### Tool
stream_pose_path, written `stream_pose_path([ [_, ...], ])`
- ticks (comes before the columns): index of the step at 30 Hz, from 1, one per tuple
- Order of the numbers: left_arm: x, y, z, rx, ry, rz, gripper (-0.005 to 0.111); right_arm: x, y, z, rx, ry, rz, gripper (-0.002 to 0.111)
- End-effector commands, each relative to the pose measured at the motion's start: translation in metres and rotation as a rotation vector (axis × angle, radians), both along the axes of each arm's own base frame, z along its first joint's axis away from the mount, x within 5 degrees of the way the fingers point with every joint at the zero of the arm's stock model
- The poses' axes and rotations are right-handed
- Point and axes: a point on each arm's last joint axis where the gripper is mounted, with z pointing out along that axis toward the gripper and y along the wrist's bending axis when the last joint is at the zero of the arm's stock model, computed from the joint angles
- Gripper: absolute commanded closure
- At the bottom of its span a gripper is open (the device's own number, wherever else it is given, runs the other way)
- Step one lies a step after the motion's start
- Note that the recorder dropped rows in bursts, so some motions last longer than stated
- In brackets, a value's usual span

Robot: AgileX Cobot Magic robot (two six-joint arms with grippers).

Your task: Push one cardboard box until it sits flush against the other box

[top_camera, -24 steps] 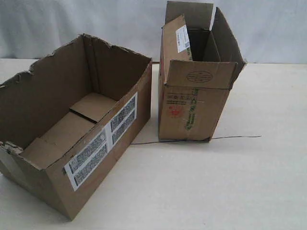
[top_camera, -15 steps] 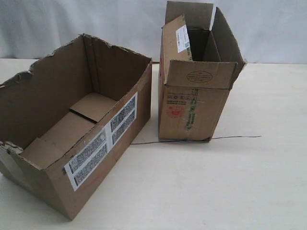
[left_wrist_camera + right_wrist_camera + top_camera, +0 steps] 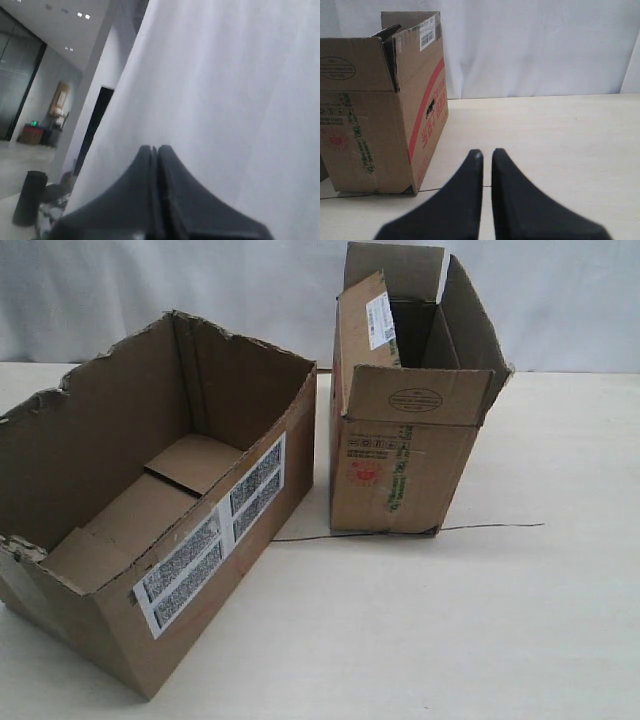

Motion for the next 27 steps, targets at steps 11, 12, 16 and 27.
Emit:
stream_pose_path([
  [11, 0.136, 0.064, 0.143, 0.685, 0.73, 0.335, 0.107, 0.0, 0.0, -0.001, 0.002, 0.002, 0.003, 0.103],
  [12, 0.139, 0.075, 0.141, 0.555, 0.813, 0.342, 0.107, 0.0, 0.0, -0.001, 0.002, 0.002, 0.003, 0.103],
  [16, 0.148, 0.093, 0.113, 0.309, 1.255, 0.318, 0.107, 0.0, 0.0, -0.001, 0.002, 0.002, 0.003, 0.103],
  [27, 0.128, 0.022, 0.069, 0.435, 1.491, -0.26, 0.107, 0.0, 0.0, -0.001, 0.002, 0.001, 0.003, 0.103],
])
